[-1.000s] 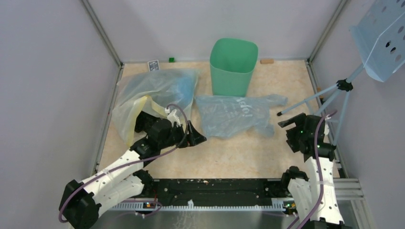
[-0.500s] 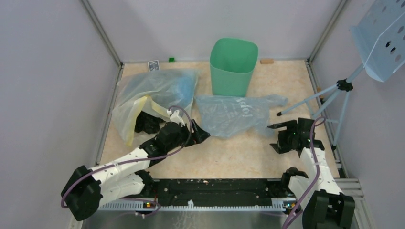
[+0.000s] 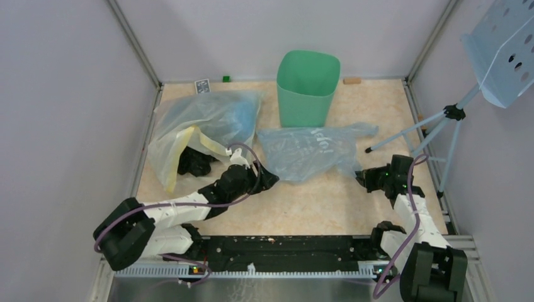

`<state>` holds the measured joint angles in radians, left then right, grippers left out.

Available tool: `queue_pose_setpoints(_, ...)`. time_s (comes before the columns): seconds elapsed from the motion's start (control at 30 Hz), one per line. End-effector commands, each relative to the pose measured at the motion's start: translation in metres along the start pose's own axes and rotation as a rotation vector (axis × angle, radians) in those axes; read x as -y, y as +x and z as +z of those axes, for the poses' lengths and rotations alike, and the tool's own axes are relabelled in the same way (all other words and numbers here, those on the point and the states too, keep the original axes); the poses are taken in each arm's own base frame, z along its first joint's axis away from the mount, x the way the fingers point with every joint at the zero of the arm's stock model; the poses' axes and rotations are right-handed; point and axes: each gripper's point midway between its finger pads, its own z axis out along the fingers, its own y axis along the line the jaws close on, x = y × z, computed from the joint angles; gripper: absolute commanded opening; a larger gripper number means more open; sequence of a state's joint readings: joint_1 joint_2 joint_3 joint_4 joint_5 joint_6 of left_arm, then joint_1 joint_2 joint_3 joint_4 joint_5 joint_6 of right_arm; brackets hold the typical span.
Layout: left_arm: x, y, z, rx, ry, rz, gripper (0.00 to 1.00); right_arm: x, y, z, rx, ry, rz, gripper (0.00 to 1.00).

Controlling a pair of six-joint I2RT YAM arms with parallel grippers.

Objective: Put the trash bags into the trash bin

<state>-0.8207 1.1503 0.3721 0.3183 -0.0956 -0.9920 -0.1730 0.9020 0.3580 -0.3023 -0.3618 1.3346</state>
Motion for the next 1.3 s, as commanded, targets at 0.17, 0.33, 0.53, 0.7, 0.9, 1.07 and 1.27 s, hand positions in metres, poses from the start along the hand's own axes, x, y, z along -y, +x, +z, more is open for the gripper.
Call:
queue_pose_setpoints(0.17, 0.027, -0.013, 0.024, 0.053, 0.088, 0.069, 0.17, -0.005, -0.001, -0.006, 0.006, 0.001, -0.058, 0.00)
queue_pose_setpoints(0.33, -0.006, -0.030, 0.003, 0.108, -0.051, 0.070, 0.00, -0.014, -0.032, -0.024, 0.161, 0.080, -0.200, 0.00)
queue_pose_setpoints(0.53, -0.046, -0.054, -0.027, 0.113, -0.116, 0.060, 0.00, -0.006, -0.069, -0.057, 0.352, 0.256, -0.352, 0.00)
queue_pose_setpoints(0.7, -0.058, -0.061, -0.038, 0.096, -0.098, 0.051, 0.00, 0.003, -0.072, -0.068, 0.361, 0.313, -0.434, 0.00)
queue_pose_setpoints(0.9, -0.033, -0.053, -0.042, 0.019, 0.024, 0.125, 0.00, -0.018, -0.036, -0.070, 0.166, 0.127, -0.738, 0.17)
queue_pose_setpoints(1.07, -0.018, -0.035, -0.047, -0.120, 0.090, 0.170, 0.00, -0.050, -0.019, -0.090, 0.172, -0.054, -0.843, 0.65)
queue_pose_setpoints(1.27, -0.023, -0.005, -0.061, -0.251, 0.128, 0.172, 0.00, -0.107, 0.041, -0.110, -0.028, -0.388, -1.112, 0.84)
